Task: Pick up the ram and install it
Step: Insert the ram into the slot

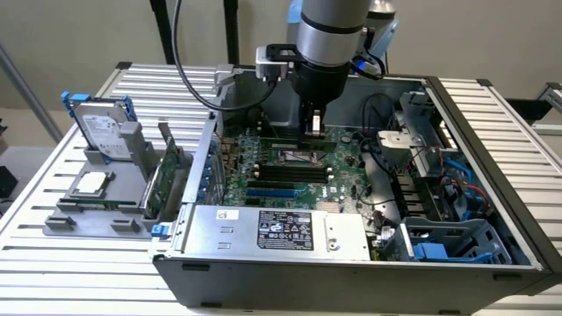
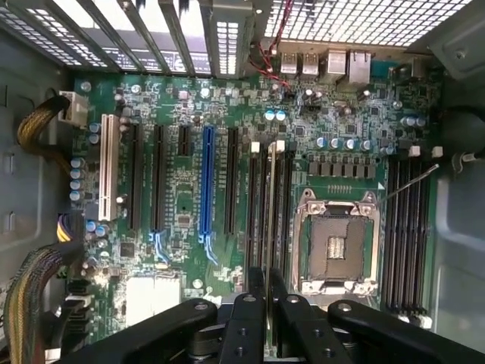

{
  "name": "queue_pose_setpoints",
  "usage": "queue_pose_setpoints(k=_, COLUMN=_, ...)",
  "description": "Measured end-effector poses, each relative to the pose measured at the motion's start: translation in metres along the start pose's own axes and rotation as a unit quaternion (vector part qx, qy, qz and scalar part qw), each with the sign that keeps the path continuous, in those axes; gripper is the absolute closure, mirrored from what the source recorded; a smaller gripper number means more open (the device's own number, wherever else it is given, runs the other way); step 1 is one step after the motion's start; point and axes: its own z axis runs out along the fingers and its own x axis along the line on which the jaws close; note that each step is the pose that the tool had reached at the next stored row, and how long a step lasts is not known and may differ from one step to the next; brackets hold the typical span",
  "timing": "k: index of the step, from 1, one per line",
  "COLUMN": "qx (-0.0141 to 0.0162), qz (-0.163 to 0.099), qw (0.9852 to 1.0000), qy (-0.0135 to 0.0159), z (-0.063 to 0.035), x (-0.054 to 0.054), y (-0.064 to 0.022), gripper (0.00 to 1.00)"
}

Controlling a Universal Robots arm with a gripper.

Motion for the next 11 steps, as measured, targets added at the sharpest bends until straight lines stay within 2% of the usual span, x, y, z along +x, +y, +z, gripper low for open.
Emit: queue_pose_setpoints(k=11, qx=0.0000, qz=0.000, qw=1.0000, qy=-0.0001, z=0.0203, x=-0.004, y=-0.0007, gripper=1.00)
